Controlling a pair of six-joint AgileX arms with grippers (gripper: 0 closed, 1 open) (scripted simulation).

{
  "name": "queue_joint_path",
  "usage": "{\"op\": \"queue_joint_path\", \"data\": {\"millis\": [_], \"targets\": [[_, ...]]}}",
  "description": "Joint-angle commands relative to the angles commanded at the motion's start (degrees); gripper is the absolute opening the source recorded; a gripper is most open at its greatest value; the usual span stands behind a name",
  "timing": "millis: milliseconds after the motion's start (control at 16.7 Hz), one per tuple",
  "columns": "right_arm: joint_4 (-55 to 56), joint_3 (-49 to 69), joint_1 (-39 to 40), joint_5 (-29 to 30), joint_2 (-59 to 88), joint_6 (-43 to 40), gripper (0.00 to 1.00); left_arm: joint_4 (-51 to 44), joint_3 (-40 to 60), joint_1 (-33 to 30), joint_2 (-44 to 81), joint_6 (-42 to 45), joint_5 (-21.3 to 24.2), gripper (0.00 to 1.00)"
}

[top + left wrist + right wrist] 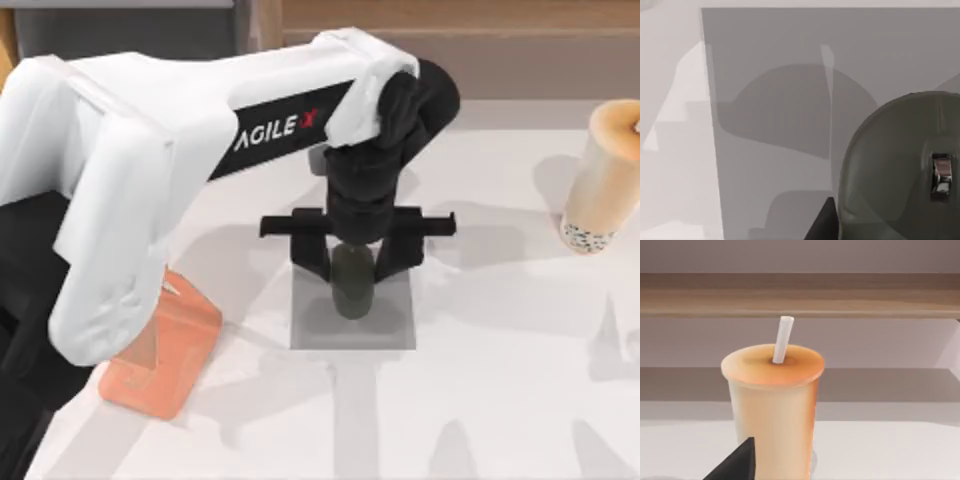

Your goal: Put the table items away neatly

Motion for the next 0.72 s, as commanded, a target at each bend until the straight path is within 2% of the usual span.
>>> {"op": "queue_joint_path", "data": {"millis": [180,720], "targets": [[0.0,0.0,0.0,0.0,0.0,0.0,1.00,0.0,0.0,0.0,0.0,0.0,0.0,0.00],[0.0,0.0,0.0,0.0,0.0,0.0,1.00,0.0,0.0,0.0,0.0,0.0,0.0,0.68]]}}
